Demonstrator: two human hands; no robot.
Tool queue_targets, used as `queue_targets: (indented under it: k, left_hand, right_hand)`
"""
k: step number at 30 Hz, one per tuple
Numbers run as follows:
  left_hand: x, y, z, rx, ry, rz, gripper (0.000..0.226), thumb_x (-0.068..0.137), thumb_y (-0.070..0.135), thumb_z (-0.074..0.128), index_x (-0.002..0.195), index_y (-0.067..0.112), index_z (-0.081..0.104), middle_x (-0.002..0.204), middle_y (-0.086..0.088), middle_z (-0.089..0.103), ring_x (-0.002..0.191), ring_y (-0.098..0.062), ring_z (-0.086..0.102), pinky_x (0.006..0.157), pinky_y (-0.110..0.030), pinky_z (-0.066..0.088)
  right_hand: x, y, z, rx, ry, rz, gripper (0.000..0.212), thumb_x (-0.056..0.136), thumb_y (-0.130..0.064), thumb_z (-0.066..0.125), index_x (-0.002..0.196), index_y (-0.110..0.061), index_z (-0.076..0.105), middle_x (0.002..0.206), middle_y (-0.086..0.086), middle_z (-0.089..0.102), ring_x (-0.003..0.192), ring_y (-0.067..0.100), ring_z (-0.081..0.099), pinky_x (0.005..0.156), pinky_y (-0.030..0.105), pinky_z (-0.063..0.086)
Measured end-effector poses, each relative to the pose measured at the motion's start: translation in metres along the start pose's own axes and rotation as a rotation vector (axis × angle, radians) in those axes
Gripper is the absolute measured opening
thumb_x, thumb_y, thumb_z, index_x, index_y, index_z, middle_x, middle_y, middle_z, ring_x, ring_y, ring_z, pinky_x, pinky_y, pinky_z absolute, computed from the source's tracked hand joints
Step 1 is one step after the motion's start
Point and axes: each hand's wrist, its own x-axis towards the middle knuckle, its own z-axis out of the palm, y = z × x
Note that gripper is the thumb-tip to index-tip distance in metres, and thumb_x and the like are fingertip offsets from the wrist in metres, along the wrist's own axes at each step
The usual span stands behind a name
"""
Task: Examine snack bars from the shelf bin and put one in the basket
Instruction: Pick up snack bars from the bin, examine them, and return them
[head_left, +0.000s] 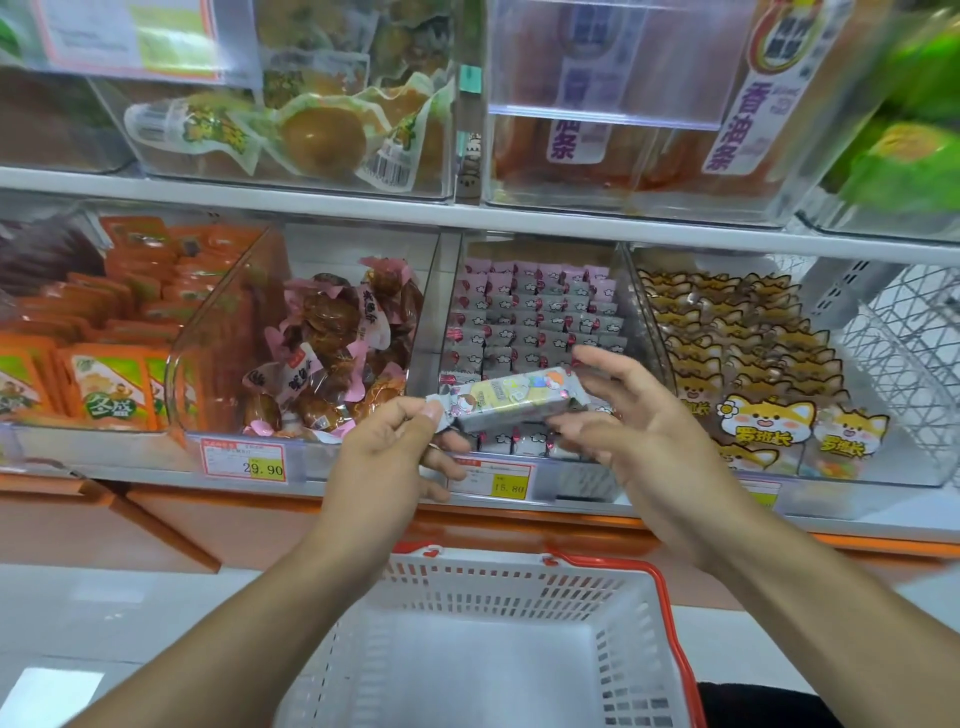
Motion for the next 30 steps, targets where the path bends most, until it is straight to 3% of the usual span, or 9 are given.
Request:
queue_targets:
  k: [2, 5, 8, 11, 14, 17, 22, 26, 30]
  left_hand:
    - [-0.001, 0.002, 0.0, -0.036, -0.022, -0.022, 0.025, 0.103, 0.024, 0.053, 0.084, 0.017, 0.068, 0.076, -0.002, 0.074, 0.059, -0.012, 0.065, 0.047, -0.022, 0.052]
    - [-0.003, 0.001, 0.0, -0.041, -0.038, 0.009, 0.028, 0.099, 0.021, 0.059, 0.072, 0.022, 0.066, 0.081, -0.001, 0.068, 0.068, -0.014, 0.067, 0.058, -0.026, 0.057]
    - [-0.004, 0.002, 0.0, -0.137, -0.076, 0.044, 0.008, 0.092, 0.023, 0.069, 0.092, 0.016, 0.064, 0.09, -0.004, 0.07, 0.079, -0.02, 0.069, 0.074, -0.032, 0.061]
    - [-0.005, 0.004, -0.001, -0.162, -0.129, 0.059, 0.028, 0.08, 0.027, 0.081, 0.104, 0.021, 0.07, 0.111, -0.012, 0.072, 0.092, -0.03, 0.074, 0.08, -0.033, 0.06]
    - [-0.007, 0.004, 0.0, -0.147, -0.127, 0.059, 0.036, 0.067, 0.035, 0.09, 0.097, 0.026, 0.072, 0.11, -0.011, 0.073, 0.093, -0.033, 0.075, 0.079, -0.03, 0.06]
    - [-0.005, 0.002, -0.001, -0.148, -0.1, 0.061, 0.038, 0.062, 0.046, 0.091, 0.089, 0.025, 0.074, 0.103, -0.011, 0.077, 0.09, -0.026, 0.076, 0.075, -0.025, 0.059]
    - [-0.005, 0.004, 0.0, -0.228, -0.049, -0.024, 0.054, 0.062, 0.042, 0.084, 0.104, 0.01, 0.071, 0.098, -0.011, 0.078, 0.083, -0.017, 0.075, 0.07, -0.02, 0.058]
    - [-0.004, 0.006, 0.0, -0.265, -0.067, -0.066, 0.039, 0.063, 0.044, 0.08, 0.088, 0.015, 0.08, 0.098, -0.006, 0.078, 0.079, -0.009, 0.072, 0.071, -0.019, 0.058]
    - [-0.005, 0.004, 0.001, -0.197, -0.049, -0.096, 0.024, 0.072, 0.042, 0.075, 0.079, 0.019, 0.079, 0.09, -0.003, 0.077, 0.074, -0.01, 0.071, 0.067, -0.019, 0.057]
  right_hand:
    - [-0.002, 0.0, 0.001, -0.153, -0.081, -0.063, 0.059, 0.085, 0.001, 0.076, 0.125, -0.041, 0.064, 0.136, -0.008, 0.06, 0.102, 0.016, 0.072, 0.091, 0.032, 0.057]
    - [-0.005, -0.001, 0.005, -0.162, -0.104, -0.106, 0.046, 0.085, -0.003, 0.077, 0.117, -0.036, 0.07, 0.12, -0.011, 0.07, 0.093, 0.009, 0.073, 0.079, 0.02, 0.056]
    - [-0.006, -0.001, 0.007, -0.137, -0.052, -0.101, 0.04, 0.081, -0.02, 0.079, 0.117, -0.032, 0.07, 0.111, -0.01, 0.073, 0.083, 0.011, 0.074, 0.07, 0.02, 0.055]
    - [-0.006, -0.001, 0.008, -0.091, 0.035, -0.061, 0.041, 0.076, -0.037, 0.078, 0.115, -0.027, 0.07, 0.102, 0.001, 0.077, 0.079, 0.018, 0.074, 0.067, 0.024, 0.056]
    - [-0.004, -0.003, 0.009, -0.035, 0.068, -0.027, 0.038, 0.076, -0.045, 0.076, 0.106, -0.022, 0.074, 0.098, 0.01, 0.078, 0.075, 0.02, 0.072, 0.065, 0.022, 0.057]
    - [-0.002, -0.007, 0.009, 0.101, 0.041, 0.041, 0.038, 0.08, -0.043, 0.071, 0.103, -0.014, 0.079, 0.093, 0.012, 0.076, 0.073, 0.016, 0.068, 0.064, 0.019, 0.056]
    - [0.0, -0.008, 0.008, 0.263, 0.049, 0.142, 0.029, 0.084, -0.029, 0.068, 0.102, -0.009, 0.08, 0.097, 0.011, 0.077, 0.077, 0.014, 0.07, 0.066, 0.018, 0.057]
    - [0.002, -0.009, 0.005, 0.361, 0.093, 0.178, 0.025, 0.081, -0.022, 0.071, 0.096, -0.003, 0.074, 0.105, 0.009, 0.078, 0.096, 0.014, 0.073, 0.076, 0.023, 0.06]
    - [0.001, -0.011, 0.003, 0.401, 0.04, 0.165, 0.023, 0.081, -0.02, 0.071, 0.092, -0.005, 0.058, 0.099, 0.01, 0.078, 0.091, 0.017, 0.075, 0.075, 0.025, 0.06]
